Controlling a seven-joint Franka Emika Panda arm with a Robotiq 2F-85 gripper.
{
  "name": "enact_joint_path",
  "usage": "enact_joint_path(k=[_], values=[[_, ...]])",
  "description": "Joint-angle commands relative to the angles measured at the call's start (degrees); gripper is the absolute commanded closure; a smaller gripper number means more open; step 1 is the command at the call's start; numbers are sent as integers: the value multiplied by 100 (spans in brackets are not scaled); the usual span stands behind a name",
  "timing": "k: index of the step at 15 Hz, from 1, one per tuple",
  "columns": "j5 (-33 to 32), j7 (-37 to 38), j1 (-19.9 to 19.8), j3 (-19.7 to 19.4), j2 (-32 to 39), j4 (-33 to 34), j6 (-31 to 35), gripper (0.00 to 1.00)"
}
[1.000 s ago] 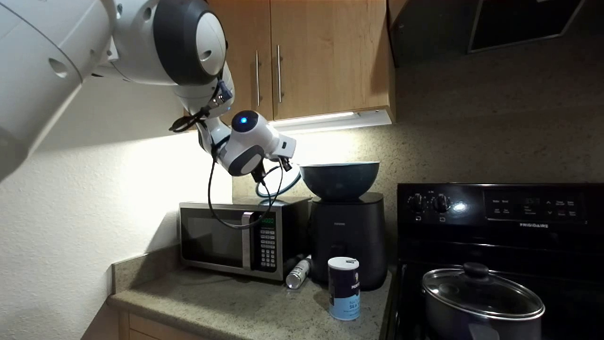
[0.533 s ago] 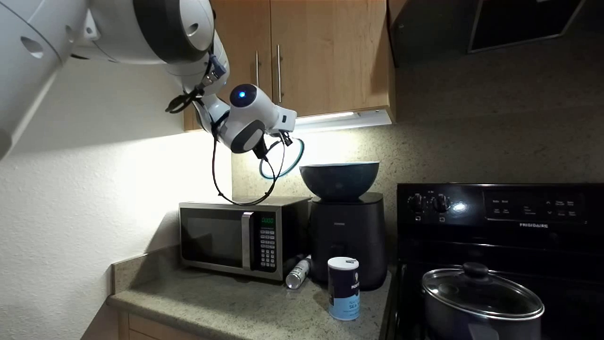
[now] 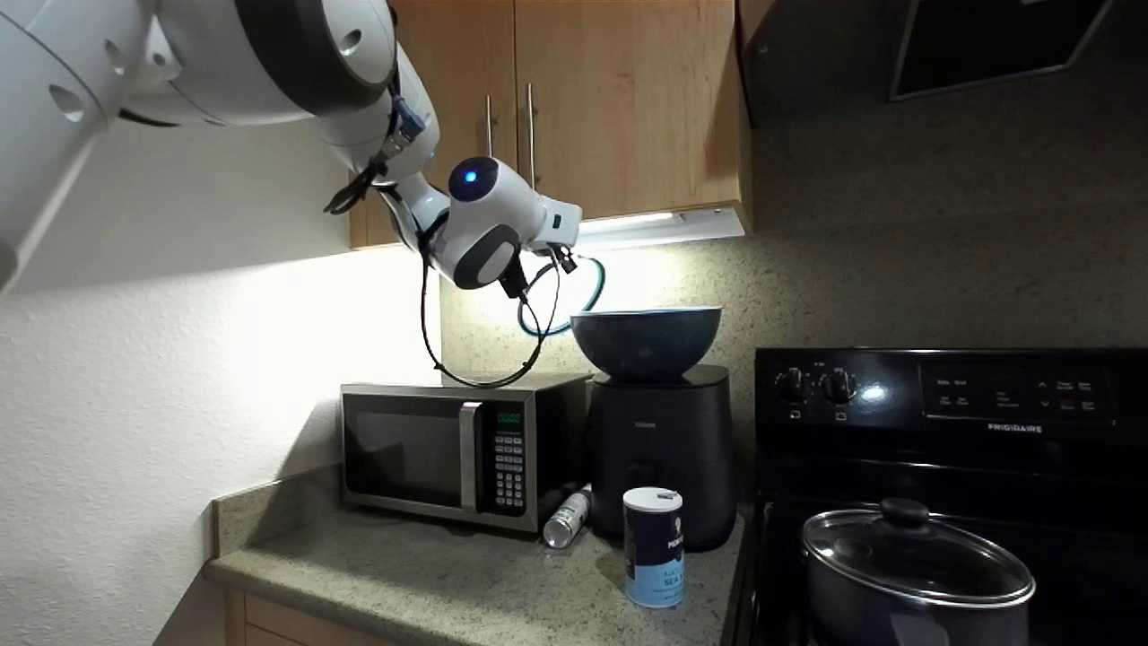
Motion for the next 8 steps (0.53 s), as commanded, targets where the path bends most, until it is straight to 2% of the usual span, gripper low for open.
enact_joint_path(k=[1, 3, 5, 6, 8], values=[[1035, 105, 940, -1482, -288, -6, -2, 92], [1602, 130, 1513, -2320, -257, -33, -7, 92], [1904, 144, 1948, -2903, -185, -23, -14, 92], [1632, 4, 1566, -2443, -91, -22, -22, 90], [1791, 16, 1811, -2757, -91, -29, -25, 90]])
